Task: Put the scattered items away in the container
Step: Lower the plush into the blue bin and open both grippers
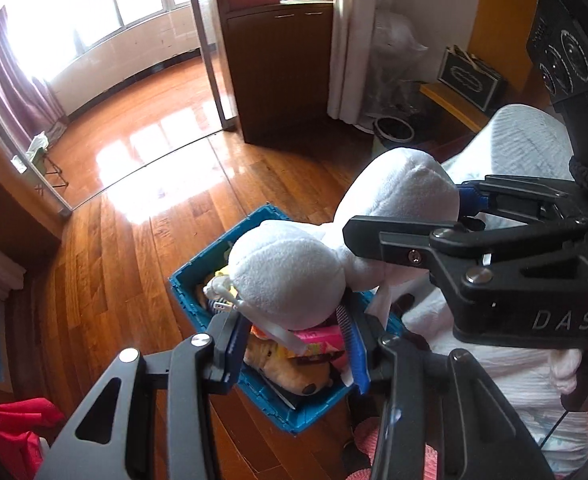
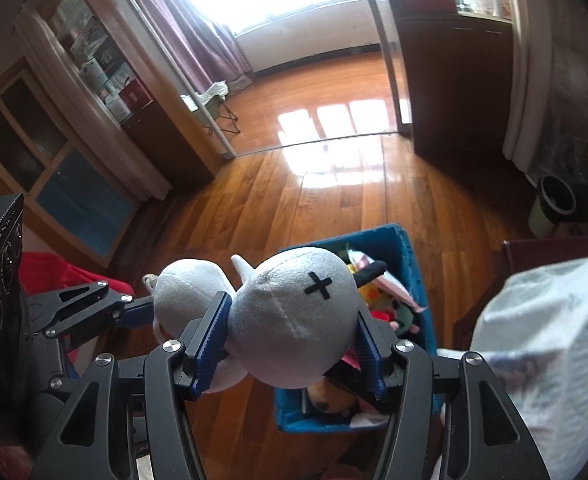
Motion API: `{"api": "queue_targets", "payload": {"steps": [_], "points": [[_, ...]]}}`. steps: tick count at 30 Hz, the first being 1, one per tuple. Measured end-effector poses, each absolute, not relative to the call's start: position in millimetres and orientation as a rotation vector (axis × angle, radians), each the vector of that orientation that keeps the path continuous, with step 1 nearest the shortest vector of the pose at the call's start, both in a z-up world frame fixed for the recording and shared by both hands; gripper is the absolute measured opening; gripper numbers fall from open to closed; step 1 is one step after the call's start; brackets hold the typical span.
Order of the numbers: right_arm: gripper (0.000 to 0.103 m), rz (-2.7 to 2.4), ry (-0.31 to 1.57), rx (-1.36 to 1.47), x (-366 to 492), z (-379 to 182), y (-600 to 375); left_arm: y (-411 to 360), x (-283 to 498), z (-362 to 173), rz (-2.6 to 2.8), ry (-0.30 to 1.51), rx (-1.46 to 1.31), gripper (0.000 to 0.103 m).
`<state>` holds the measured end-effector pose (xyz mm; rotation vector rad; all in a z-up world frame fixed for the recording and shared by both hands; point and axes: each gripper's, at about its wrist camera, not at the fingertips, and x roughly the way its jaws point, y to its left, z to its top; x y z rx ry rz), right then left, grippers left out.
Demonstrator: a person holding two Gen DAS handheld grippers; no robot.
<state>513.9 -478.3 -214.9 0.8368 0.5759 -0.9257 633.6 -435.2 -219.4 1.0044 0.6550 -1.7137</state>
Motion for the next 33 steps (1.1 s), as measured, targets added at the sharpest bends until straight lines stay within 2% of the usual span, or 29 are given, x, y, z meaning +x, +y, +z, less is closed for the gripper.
{"api": "queue_targets", "payload": {"steps": [5,9,15,25,33], "points": [[0.058,-0.859,0.606,0.78,544,-238,-553,-494,673,-245,-1.657,0.667,0.954,0.042],[0.058,-0.828,0.644,0.753,573,-279,-605,-543,703,-290,-1.629,0.688,0.951,0.042],[0.058,-0.818,0.68,0.813,612,-379,-670,-616,747,-393,-1.603,0.751,1.012,0.042],[0.058,-0.857,0.733,1.013,652,-579,-766,-725,788,-583,-1.619,0.862,1.186,0.042],[0.058,-0.858,0.814,1.1,671,-679,-807,-763,809,-685,-1.596,0.987,1.222,0.042]]}}
